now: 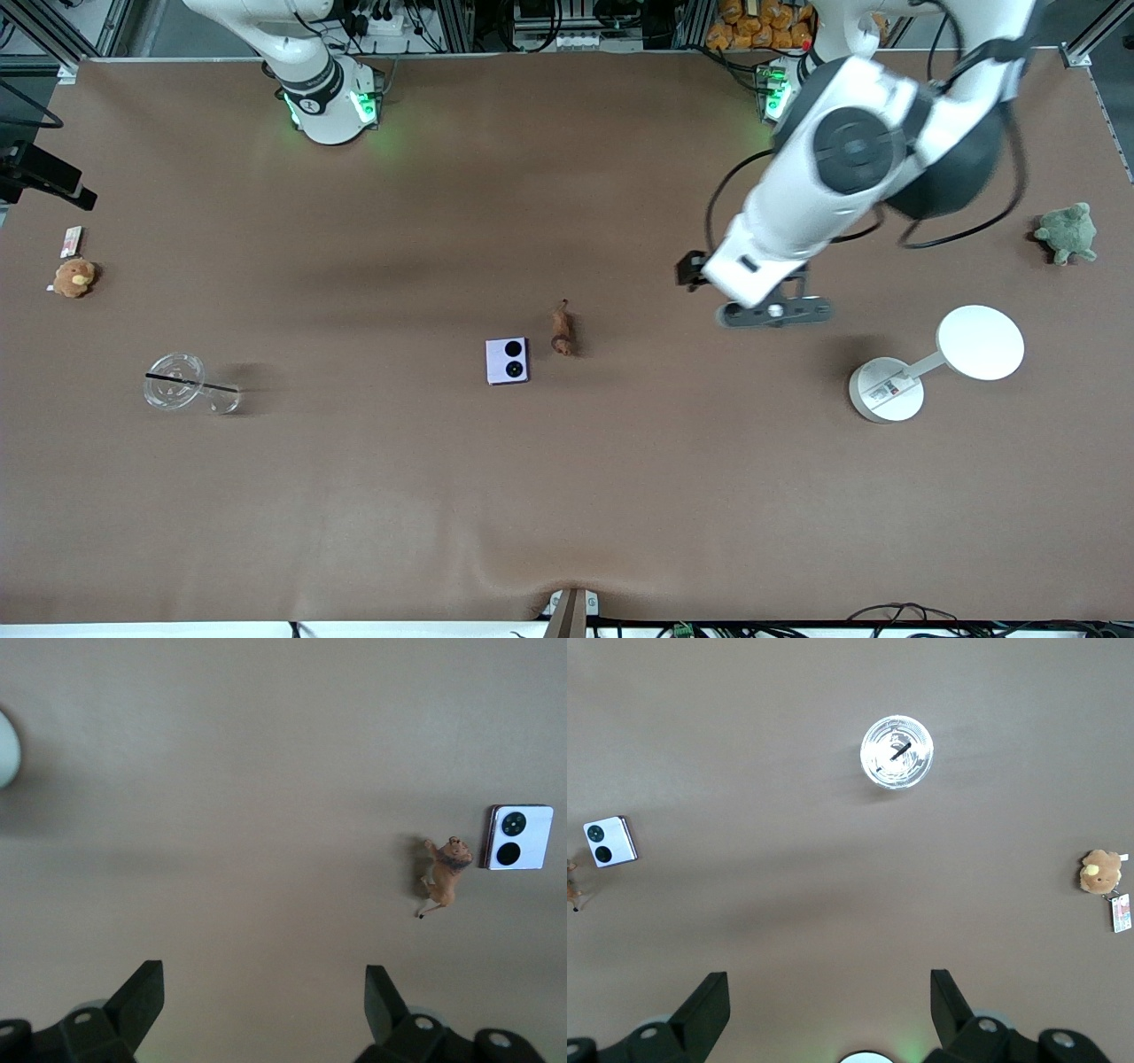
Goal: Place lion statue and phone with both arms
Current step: 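Move the left gripper over the brown lion statue beside the phone, then close the left gripper on the lion statue and lift it, then carry the lion statue with the left gripper toward the white lamp base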
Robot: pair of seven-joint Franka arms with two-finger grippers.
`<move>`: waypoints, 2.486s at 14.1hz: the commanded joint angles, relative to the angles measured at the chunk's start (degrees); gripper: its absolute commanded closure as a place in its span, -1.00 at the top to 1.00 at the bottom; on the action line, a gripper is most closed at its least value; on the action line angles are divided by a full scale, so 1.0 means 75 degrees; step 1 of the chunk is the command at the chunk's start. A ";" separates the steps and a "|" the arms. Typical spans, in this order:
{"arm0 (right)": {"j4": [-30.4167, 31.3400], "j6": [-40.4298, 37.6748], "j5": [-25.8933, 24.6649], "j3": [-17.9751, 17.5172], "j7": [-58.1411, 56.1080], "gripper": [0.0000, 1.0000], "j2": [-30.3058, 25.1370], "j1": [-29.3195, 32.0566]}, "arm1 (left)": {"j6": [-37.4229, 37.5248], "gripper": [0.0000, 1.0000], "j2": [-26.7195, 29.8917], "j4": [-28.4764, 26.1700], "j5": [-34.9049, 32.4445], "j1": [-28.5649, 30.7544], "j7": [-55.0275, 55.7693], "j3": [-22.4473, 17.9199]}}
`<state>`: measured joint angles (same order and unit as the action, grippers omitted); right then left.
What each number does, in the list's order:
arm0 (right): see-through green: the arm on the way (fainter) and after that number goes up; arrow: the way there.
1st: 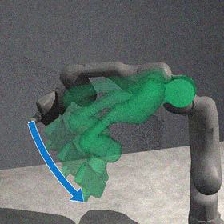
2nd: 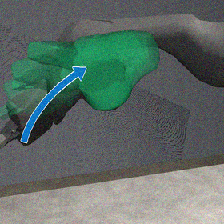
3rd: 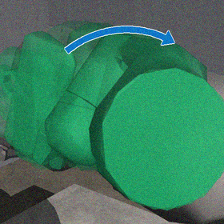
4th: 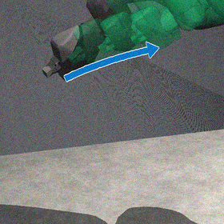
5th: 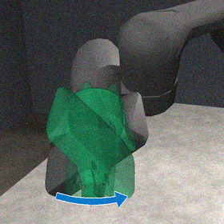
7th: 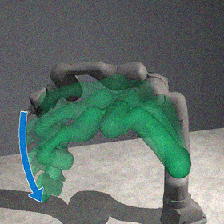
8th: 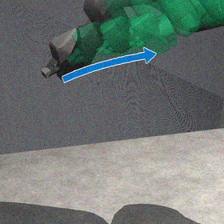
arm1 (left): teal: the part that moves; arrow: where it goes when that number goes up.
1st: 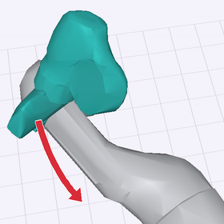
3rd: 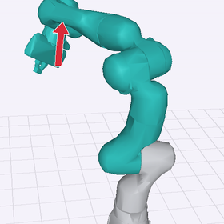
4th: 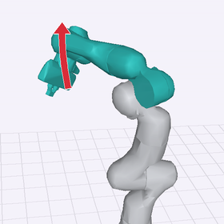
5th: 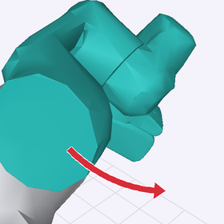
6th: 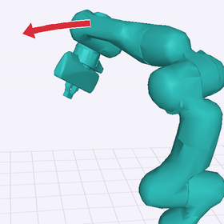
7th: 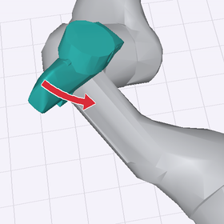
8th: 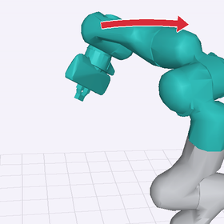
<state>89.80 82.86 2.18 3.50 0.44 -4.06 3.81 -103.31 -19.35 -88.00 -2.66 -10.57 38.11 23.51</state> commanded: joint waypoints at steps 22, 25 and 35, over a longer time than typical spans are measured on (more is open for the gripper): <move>-0.0125 -0.0068 0.0026 -0.0068 -0.0048 1.00 0.0038 0.0055 | -0.3885 0.70 -0.4087 0.1456 -0.1285 -0.3735 0.2887 -0.1822; -0.0125 -0.0056 0.0026 -0.0068 -0.0048 1.00 0.0038 0.0055 | -0.4062 -0.26 -0.4159 0.1456 -0.1285 -0.3735 0.2981 -0.1822; -0.0125 -0.0056 0.0026 -0.0068 -0.0048 1.00 0.0038 0.0043 | -0.3324 -1.00 -0.2943 0.0977 -0.1813 -0.2472 0.1321 -0.1717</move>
<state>89.73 82.86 2.19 3.33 0.44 -4.06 3.79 -130.56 -46.45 -77.15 -15.73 -32.66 51.90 9.65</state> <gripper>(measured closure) 0.000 0.634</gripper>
